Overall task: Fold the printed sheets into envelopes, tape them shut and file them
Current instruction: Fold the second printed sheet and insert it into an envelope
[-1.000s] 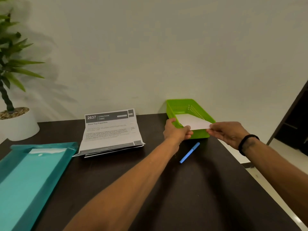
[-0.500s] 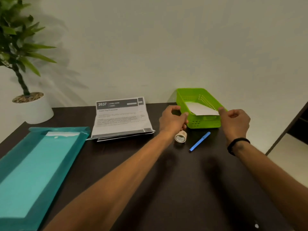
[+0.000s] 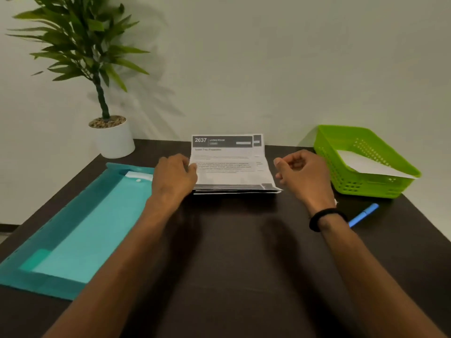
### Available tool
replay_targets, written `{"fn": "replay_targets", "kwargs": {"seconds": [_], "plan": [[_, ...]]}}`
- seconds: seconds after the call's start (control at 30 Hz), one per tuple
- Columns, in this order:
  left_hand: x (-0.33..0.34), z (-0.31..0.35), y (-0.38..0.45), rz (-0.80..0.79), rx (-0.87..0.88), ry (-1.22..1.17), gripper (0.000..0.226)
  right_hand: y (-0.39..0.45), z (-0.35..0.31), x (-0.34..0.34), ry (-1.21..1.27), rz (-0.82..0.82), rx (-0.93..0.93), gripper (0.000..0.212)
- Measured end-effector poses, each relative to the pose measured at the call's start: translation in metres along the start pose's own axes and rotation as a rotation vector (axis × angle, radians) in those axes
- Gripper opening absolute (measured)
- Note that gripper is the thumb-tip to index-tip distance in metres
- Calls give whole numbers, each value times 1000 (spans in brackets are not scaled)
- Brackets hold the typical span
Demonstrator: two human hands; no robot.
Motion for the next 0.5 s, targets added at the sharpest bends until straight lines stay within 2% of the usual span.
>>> {"fn": "replay_targets", "kwargs": {"seconds": [0.07,0.17,0.3,0.43,0.5], "plan": [[3,-12,6,-72,-81,-8,35,7,2,16,-123,-36,53,20],[17,-19,9,-138,-114,-149,44,7,12,32,-238,-66,106,22],[23,-30,7,-26,-135,-274,44,-4,29,46,-243,-69,88,22],[18,-39,2,89,-126,-230,30,-9,37,50,-199,-59,70,21],[21,-39,-1,98,-123,-241,31,-12,38,50,-189,-72,58,20]]}}
Point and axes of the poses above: each hand's wrist, its own y-axis towards the middle knuckle, its own x-axis out of the palm, z = x × y, the point moved 2 cm from there along y, towards the middle knuckle, and after that the axes turned 9 degrees about x, right-handed, at the moved point
